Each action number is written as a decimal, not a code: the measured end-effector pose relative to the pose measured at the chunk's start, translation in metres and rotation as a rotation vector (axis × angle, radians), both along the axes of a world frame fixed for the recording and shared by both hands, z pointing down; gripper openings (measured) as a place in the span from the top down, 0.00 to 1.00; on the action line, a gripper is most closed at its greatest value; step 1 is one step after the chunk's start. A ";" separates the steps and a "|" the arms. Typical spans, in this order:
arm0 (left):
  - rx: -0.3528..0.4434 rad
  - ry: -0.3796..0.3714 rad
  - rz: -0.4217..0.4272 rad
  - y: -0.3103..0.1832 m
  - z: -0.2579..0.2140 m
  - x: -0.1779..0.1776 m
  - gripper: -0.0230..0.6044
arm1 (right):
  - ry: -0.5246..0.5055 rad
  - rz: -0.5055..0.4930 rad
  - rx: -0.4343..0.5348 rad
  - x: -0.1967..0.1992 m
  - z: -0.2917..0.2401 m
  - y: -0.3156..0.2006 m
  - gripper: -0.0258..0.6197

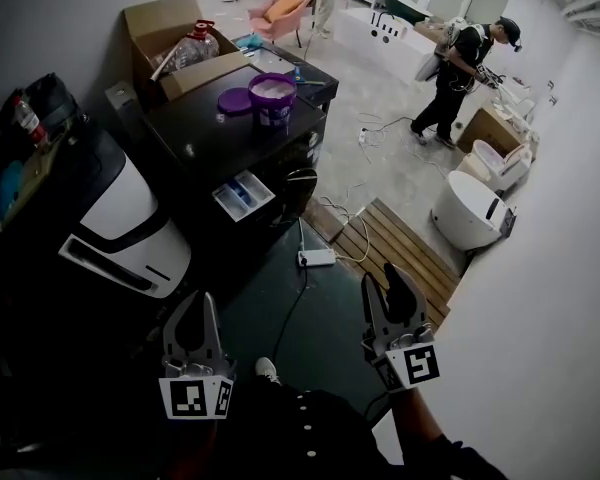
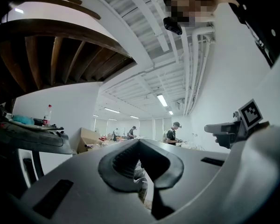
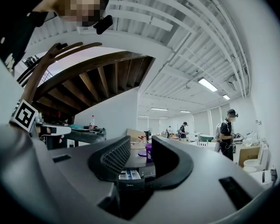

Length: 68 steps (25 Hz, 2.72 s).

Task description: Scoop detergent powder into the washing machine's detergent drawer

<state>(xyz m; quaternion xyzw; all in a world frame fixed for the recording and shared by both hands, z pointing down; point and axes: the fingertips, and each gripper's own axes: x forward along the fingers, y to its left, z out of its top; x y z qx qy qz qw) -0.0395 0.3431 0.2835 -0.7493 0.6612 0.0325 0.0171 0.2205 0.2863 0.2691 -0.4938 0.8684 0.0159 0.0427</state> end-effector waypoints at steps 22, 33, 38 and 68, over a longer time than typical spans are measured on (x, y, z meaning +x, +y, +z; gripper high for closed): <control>-0.024 -0.018 -0.005 -0.130 0.012 -0.018 0.94 | -0.014 -0.007 -0.045 -0.020 0.022 -0.134 0.74; -0.020 -0.035 -0.043 -0.203 0.009 -0.006 0.94 | -0.039 -0.061 -0.046 -0.008 0.027 -0.213 0.74; -0.022 -0.036 -0.080 -0.223 0.009 0.000 0.94 | -0.039 -0.088 -0.052 -0.003 0.029 -0.242 0.74; -0.015 -0.011 -0.093 -0.373 0.015 -0.130 0.94 | 0.007 -0.104 -0.075 -0.137 0.026 -0.400 0.74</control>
